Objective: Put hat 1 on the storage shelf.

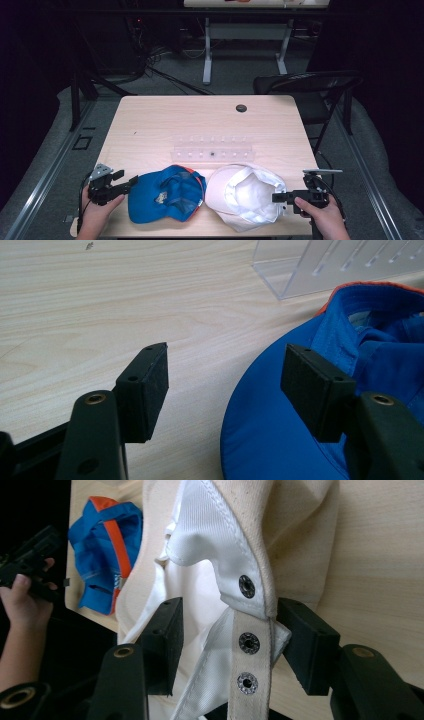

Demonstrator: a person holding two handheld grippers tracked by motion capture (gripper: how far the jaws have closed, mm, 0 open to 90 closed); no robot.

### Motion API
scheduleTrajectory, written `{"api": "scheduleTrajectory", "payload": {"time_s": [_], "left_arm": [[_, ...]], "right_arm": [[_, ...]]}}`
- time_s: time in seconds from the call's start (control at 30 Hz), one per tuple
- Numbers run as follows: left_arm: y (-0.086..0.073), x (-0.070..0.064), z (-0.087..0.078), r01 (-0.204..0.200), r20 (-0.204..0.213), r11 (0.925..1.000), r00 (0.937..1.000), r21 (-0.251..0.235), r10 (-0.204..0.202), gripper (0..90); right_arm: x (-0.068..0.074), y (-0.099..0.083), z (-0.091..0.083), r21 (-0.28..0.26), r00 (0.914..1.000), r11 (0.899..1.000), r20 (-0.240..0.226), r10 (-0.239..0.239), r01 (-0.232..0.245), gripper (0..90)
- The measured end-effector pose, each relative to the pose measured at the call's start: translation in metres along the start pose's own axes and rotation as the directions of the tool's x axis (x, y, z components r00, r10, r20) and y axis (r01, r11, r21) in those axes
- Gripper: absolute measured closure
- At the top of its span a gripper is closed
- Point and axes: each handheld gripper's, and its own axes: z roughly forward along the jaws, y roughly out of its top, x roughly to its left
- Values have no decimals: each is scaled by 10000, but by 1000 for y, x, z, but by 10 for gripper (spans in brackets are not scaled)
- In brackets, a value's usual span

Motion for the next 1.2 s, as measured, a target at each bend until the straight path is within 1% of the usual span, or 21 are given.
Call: {"api": "scheduleTrajectory", "payload": {"time_s": [0.03, 0.1, 0.13, 0.17, 0.27, 0.4, 0.47, 0.53, 0.67, 0.7, 0.77, 0.87, 0.9, 0.93, 0.97, 1.03, 1.07, 1.1, 1.13, 1.17, 1.2], "left_arm": [[0, 0, 0, -3, -8, 10000, 10000, 7, 3, 362], [0, 0, 0, -7, -27, 10000, 10000, 2, 7, 362], [0, 0, 1, -5, -23, 10000, 10000, -20, 5, 362], [0, -1, 1, -52, -52, 10000, 10000, -13, 52, 362], [0, -2, 1, -118, -92, 9999, 9999, 6, 119, 362], [0, -2, 1, -151, -114, 9999, 9998, -9, 151, 362], [0, -2, 1, -139, -111, 9999, 9998, -7, 138, 362], [0, -1, 0, -123, -129, 9999, 9998, -20, 122, 362], [0, 0, 0, -101, -150, 9999, 9998, -23, 100, 362], [0, 0, 1, -96, -154, 10000, 9998, -22, 96, 362], [0, 0, 1, -108, -161, 9999, 9998, -17, 107, 362], [-1, 0, 1, -102, -176, 9999, 9998, -23, 101, 362], [-1, 0, 1, -95, -184, 10000, 9998, -24, 95, 362], [-1, 0, 1, -81, -207, 10000, 9998, -7, 80, 362], [-1, 1, 0, -79, -202, 10000, 9998, 11, 79, 362], [-1, 2, 0, -62, -194, 10000, 9998, -12, 62, 362], [-1, 2, 1, -61, -216, 10000, 9997, -35, 60, 362], [-1, 2, 0, -52, -231, 10000, 9997, -38, 51, 362], [-1, 3, 0, -42, -254, 10000, 9997, -13, 42, 362], [-1, 3, 0, -26, -240, 10000, 9997, -30, 25, 362], [-1, 3, 0, 4, -246, 10000, 9997, -35, -5, 362]], "right_arm": [[1, 1, -1, 33, 9998, 10000, -218, 15, -14, 458], [4, 4, -3, 39, 9991, 9999, -407, 99, -97, 472], [6, 6, -6, 161, 9997, 9999, -250, -8, 12, 479], [9, 8, -6, 43, 9981, 10000, -618, 52, -50, 502], [12, 11, -7, -20, 9980, 9999, -620, 153, -155, 526], [18, 16, -7, 101, 9985, 9999, -545, 58, -53, 597], [21, 19, -5, 178, 9999, 9998, -143, -87, 90, 673], [21, 21, -4, 254, 9998, 9995, -33, -187, 188, 701], [22, 22, -1, 426, 9994, 9985, 18, -334, 333, 738], [23, 22, 0, 403, 9996, 9988, 86, -282, 279, 749], [26, 24, 2, 488, 9983, 9976, 303, -499, 484, 767], [29, 26, 3, 529, 9975, 9972, 447, -546, 522, 770], [31, 27, 4, 515, 9963, 9971, 623, -585, 553, 770], [34, 30, 4, 661, 9917, 9941, 899, -922, 865, 772], [34, 30, 4, 661, 9917, 9941, 899, -922, 865, 772], [37, 33, 5, 800, 9869, 9917, 1181, -1101, 1011, 774], [40, 36, 6, 816, 9791, 9902, 1603, -1254, 1134, 777], [40, 36, 6, 816, 9791, 9902, 1603, -1254, 1134, 777], [42, 38, 6, 868, 9746, 9885, 1768, -1378, 1240, 777], [43, 39, 8, 774, 9738, 9902, 1869, -1292, 1165, 778], [44, 41, 7, 910, 9718, 9884, 1915, -1374, 1218, 778]]}}
